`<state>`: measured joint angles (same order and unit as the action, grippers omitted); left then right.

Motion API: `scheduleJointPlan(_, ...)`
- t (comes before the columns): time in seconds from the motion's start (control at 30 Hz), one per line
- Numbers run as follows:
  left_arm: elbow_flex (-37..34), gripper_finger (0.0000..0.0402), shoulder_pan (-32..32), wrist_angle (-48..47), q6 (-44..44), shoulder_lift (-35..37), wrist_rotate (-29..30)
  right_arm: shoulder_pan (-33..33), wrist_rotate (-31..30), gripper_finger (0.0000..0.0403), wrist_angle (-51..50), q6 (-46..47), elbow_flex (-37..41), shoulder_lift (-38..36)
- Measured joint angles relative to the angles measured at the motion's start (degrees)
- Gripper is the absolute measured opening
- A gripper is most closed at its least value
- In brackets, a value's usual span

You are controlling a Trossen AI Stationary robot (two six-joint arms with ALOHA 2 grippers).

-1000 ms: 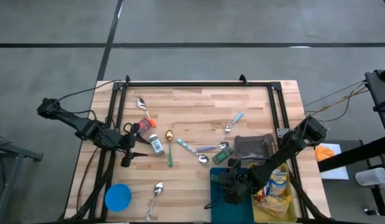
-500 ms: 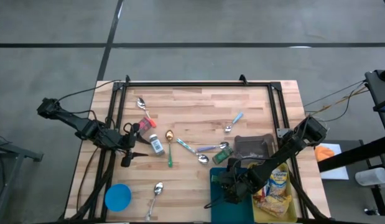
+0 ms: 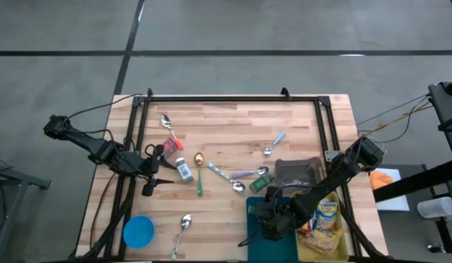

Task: Pick & Place Food Item
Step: Put the green seasoning bottle into the blue bin

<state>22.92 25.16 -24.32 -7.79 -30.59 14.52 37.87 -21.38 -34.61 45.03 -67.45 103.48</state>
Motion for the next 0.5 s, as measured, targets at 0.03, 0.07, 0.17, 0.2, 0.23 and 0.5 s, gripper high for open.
scheduleJointPlan(0.03,0.0,0.0241,0.0,0.0,0.0,0.0,0.0,0.0,0.0,0.0334,-0.2,-0.4,-0.5,0.0)
scheduleJointPlan(0.07,0.0,0.0241,0.0,0.0,0.0,0.0,0.0,0.0,0.0,0.0334,-1.0,-0.8,-1.0,0.0)
scheduleJointPlan(0.17,0.0,0.0241,0.0,0.0,0.0,0.0,0.0,0.0,0.2,0.0334,-2.6,-1.6,-2.8,0.0)
scheduleJointPlan(0.2,0.0,0.0241,0.0,0.0,0.0,0.0,0.0,0.0,0.1,0.0334,-2.8,-1.8,-3.3,0.0)
scheduleJointPlan(0.23,0.0,0.0241,0.0,0.0,0.0,0.0,0.0,0.0,0.0,0.0334,-3.2,-2.0,-3.8,0.0)
scheduleJointPlan(0.5,0.0,0.0241,0.0,0.0,0.0,0.0,0.0,-0.2,-7.1,0.0334,-7.1,-1.0,-9.7,0.0)
